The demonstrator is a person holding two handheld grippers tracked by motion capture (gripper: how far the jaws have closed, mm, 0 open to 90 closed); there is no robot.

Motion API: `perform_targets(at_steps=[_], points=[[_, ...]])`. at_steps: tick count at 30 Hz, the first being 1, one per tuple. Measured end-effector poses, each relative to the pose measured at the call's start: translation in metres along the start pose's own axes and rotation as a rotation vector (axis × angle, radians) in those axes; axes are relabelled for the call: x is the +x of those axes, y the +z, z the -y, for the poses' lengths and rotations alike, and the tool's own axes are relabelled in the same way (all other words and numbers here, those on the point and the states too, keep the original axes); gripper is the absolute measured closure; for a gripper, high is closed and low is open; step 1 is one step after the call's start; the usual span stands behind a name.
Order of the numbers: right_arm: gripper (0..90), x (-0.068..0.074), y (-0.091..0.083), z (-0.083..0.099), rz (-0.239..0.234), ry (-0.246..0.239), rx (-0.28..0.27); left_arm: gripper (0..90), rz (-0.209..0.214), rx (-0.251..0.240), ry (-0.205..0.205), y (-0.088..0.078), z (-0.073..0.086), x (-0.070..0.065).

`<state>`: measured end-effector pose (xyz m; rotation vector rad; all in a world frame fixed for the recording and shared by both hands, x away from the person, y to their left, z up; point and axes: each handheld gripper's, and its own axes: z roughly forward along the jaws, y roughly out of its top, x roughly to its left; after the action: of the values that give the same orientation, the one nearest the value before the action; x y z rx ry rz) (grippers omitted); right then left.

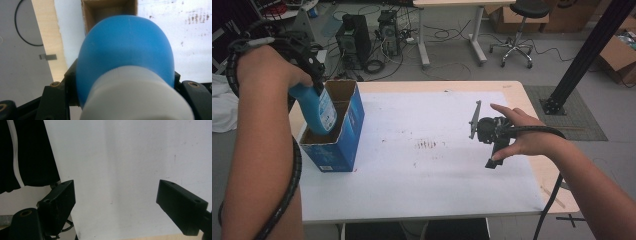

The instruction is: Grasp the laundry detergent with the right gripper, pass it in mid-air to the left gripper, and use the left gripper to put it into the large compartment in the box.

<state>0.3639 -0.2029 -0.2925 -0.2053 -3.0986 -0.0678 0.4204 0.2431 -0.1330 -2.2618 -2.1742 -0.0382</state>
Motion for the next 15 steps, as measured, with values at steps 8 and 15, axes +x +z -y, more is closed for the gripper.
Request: perform_targets(at_steps=[8, 15], points=[[15.6, 0.001, 0.003, 0.001, -0.003, 0.0, 0.0, 38.7, 0.009, 0.019, -0.011, 0.033, -0.005, 0.004], [15.6, 0.002, 0.003, 0.002, -0.003, 0.002, 0.001, 38.7, 0.021, 0.038, -0.016, 0.066, -0.01, 0.006]])
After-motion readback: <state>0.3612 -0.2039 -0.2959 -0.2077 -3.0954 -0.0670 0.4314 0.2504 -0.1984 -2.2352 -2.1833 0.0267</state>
